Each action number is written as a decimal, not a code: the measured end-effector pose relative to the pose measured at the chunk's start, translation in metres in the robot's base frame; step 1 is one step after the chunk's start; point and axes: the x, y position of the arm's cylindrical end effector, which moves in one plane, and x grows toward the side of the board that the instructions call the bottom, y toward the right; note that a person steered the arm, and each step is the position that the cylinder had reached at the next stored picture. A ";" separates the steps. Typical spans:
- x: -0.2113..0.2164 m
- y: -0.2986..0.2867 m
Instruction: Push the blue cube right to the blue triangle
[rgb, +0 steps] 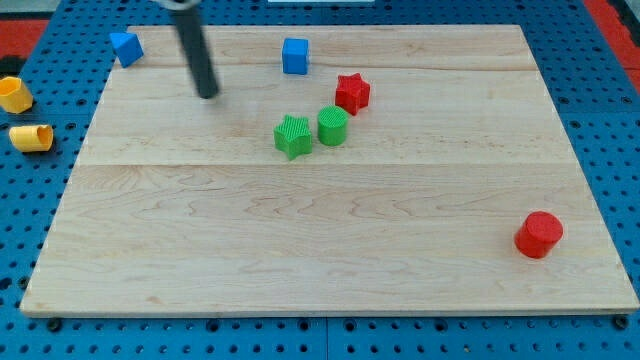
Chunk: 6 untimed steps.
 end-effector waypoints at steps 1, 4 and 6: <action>-0.010 0.063; -0.066 0.090; -0.085 0.018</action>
